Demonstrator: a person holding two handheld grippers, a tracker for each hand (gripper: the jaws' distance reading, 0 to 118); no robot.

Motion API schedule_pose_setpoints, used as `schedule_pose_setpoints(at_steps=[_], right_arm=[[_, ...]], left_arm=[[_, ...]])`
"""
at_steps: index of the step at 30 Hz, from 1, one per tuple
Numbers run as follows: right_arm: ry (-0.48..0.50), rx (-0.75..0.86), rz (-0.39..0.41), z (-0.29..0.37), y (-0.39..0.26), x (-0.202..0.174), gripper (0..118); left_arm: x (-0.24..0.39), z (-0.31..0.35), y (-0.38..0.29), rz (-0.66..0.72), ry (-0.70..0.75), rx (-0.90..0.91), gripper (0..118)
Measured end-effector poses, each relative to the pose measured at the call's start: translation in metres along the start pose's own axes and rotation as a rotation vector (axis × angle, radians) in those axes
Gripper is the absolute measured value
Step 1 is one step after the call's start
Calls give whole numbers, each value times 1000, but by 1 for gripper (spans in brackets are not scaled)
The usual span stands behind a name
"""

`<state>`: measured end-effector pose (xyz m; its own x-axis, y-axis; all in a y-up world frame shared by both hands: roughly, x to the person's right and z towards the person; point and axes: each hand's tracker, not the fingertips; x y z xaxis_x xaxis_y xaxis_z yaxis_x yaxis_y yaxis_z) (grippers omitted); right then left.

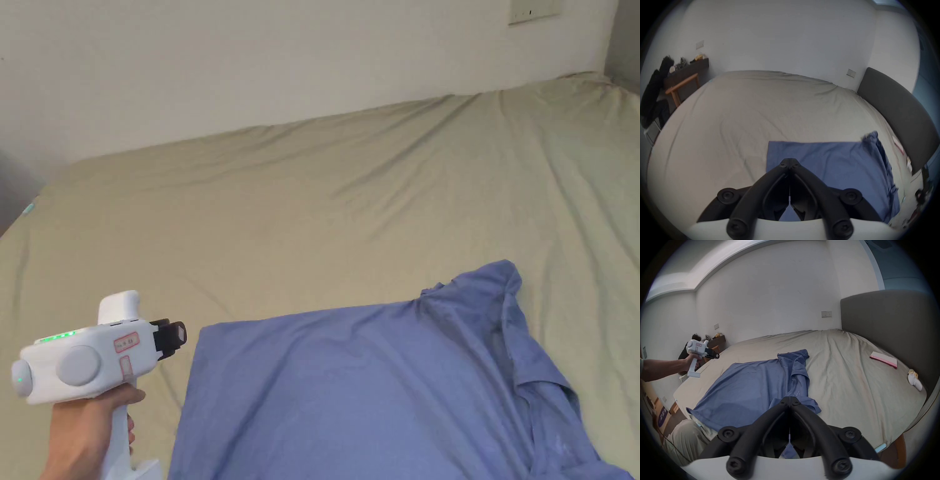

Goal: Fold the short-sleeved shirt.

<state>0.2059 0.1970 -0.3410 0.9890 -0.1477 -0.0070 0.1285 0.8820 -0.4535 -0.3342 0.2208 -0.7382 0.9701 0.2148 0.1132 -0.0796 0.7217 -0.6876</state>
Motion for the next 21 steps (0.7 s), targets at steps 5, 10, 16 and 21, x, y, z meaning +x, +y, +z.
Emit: schedule_pose_setpoints(at_steps=[5,10,16,21], right_arm=[[-5,-22,-13,-16,0,6,1],[-8,-18,-51,-32,7,7,1],[13,-3,-85,-42,13,3,1],[16,-1,-90,-40,15,2,0]], left_arm=[[-11,-55,29,151,-26,-25,56],[-12,-96,47,17,61,-120,108],[-15,-138,51,-73,181,-247,110],[-1,-157,45,-245,248,-338,110]])
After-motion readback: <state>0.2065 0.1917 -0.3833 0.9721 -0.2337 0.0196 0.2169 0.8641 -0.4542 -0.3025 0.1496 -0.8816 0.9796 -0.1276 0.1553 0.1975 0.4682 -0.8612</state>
